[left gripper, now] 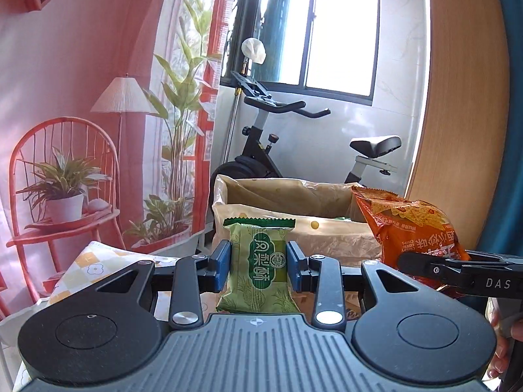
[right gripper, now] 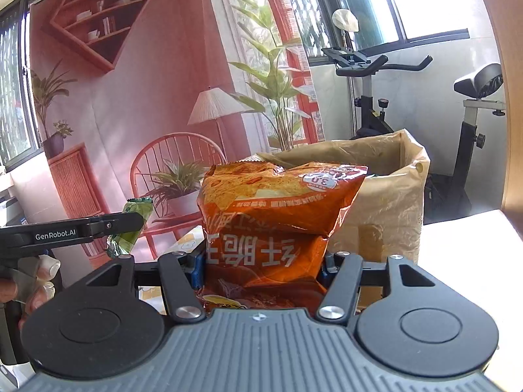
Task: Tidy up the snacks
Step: 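Carry the pastry in left tool while right tool carries the orange bag into the box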
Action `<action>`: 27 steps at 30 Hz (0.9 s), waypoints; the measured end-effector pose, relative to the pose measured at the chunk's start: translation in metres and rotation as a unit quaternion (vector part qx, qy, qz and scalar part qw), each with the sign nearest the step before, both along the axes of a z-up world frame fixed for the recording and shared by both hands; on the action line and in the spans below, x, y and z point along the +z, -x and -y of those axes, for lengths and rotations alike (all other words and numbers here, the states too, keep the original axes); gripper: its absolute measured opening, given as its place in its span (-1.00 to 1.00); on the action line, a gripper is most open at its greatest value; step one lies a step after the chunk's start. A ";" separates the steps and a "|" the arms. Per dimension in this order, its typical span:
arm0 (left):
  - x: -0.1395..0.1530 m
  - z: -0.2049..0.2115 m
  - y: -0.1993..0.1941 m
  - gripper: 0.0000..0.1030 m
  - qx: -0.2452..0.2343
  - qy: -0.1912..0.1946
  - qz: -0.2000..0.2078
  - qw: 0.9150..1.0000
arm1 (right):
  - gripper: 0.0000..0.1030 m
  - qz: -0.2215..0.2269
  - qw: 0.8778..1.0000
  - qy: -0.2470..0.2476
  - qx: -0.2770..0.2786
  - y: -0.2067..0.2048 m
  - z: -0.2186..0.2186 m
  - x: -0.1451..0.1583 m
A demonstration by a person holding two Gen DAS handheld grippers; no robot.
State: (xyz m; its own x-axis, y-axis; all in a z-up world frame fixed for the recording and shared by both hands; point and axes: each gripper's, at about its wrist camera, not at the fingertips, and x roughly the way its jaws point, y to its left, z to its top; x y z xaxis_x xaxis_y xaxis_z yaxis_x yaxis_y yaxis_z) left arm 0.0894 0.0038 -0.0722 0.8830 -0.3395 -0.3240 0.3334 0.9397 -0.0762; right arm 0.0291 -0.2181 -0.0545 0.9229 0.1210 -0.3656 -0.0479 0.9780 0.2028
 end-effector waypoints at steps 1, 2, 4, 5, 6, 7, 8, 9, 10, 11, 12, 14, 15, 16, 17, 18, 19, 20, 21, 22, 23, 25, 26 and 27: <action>0.004 0.003 -0.005 -0.26 -0.002 0.002 0.003 1.000 | 0.17 0.004 1.000 0.002 -0.001 -0.005 0.003 0.007; 0.009 0.008 -0.011 -0.26 -0.005 0.003 0.006 1.000 | 0.18 0.008 1.000 0.003 -0.004 -0.010 0.008 0.012; 0.018 0.018 -0.027 -0.26 -0.009 0.004 0.012 1.000 | 0.17 0.018 1.000 0.011 -0.010 -0.025 0.019 0.026; 0.022 0.023 -0.036 -0.26 -0.010 0.003 0.012 1.000 | 0.17 0.021 1.000 0.020 -0.013 -0.034 0.024 0.032; 0.026 0.028 -0.046 -0.26 -0.011 0.003 0.013 1.000 | 0.17 0.023 0.999 0.030 -0.017 -0.045 0.030 0.037; 0.030 0.033 -0.057 -0.26 -0.012 0.003 0.013 1.000 | 0.17 0.023 0.999 0.035 -0.020 -0.052 0.035 0.040; 0.033 0.038 -0.068 -0.26 -0.013 0.003 0.013 1.000 | 0.17 0.020 0.999 0.041 -0.022 -0.068 0.042 0.043; 0.036 0.043 -0.079 -0.26 -0.013 0.002 0.013 1.000 | 0.17 0.017 0.999 0.044 -0.027 -0.079 0.047 0.045; 0.039 0.048 -0.090 -0.26 -0.013 0.000 0.013 1.000 | 0.17 0.015 0.998 0.048 -0.032 -0.093 0.054 0.046; 0.041 0.054 -0.101 -0.26 -0.013 -0.003 0.012 1.000 | 0.17 0.013 0.998 0.049 -0.033 -0.105 0.059 0.046; 0.042 0.060 -0.113 -0.26 -0.013 -0.007 0.011 1.000 | 0.17 0.012 0.998 0.050 -0.037 -0.116 0.063 0.046; 0.042 0.071 -0.132 -0.26 -0.014 -0.021 0.008 1.000 | 0.17 0.004 0.998 0.041 -0.044 -0.138 0.076 0.041; 0.042 0.076 -0.142 -0.26 -0.016 -0.028 0.005 0.999 | 0.17 -0.002 0.998 0.038 -0.047 -0.147 0.080 0.037; 0.041 0.080 -0.152 -0.26 -0.016 -0.033 0.001 0.999 | 0.17 -0.010 0.998 0.038 -0.046 -0.156 0.083 0.033; 0.039 0.084 -0.158 -0.26 -0.017 -0.036 -0.002 0.999 | 0.17 -0.018 0.998 0.040 -0.044 -0.162 0.085 0.029; 0.036 0.088 -0.165 -0.26 -0.018 -0.038 -0.009 0.999 | 0.18 -0.027 0.998 0.043 -0.044 -0.168 0.088 0.024; 0.033 0.091 -0.172 -0.26 -0.017 -0.040 -0.016 0.999 | 0.18 -0.035 0.997 0.042 -0.045 -0.173 0.090 0.020; 0.030 0.094 -0.178 -0.26 -0.018 -0.042 -0.022 0.999 | 0.18 -0.043 0.997 0.039 -0.048 -0.177 0.093 0.016; 0.027 0.095 -0.182 -0.26 -0.018 -0.045 -0.027 0.998 | 0.18 -0.051 0.997 0.032 -0.053 -0.180 0.097 0.012; 0.022 0.097 -0.185 -0.26 -0.019 -0.051 -0.031 0.998 | 0.18 -0.059 0.996 0.027 -0.057 -0.183 0.101 0.008; 0.018 0.098 -0.187 -0.24 -0.018 -0.057 -0.035 0.998 | 0.20 -0.068 0.996 0.025 -0.059 -0.184 0.104 0.004; 0.012 0.099 -0.191 -0.18 -0.015 -0.058 -0.041 0.997 | 0.23 -0.082 0.995 0.029 -0.058 -0.186 0.106 -0.001; 0.010 0.097 -0.194 -0.02 -0.013 -0.054 -0.045 0.997 | 0.26 -0.085 0.994 0.031 -0.059 -0.185 0.107 -0.003; 0.008 0.096 -0.195 0.05 -0.012 -0.051 -0.048 0.997 | 0.28 -0.086 0.994 0.031 -0.060 -0.184 0.107 -0.003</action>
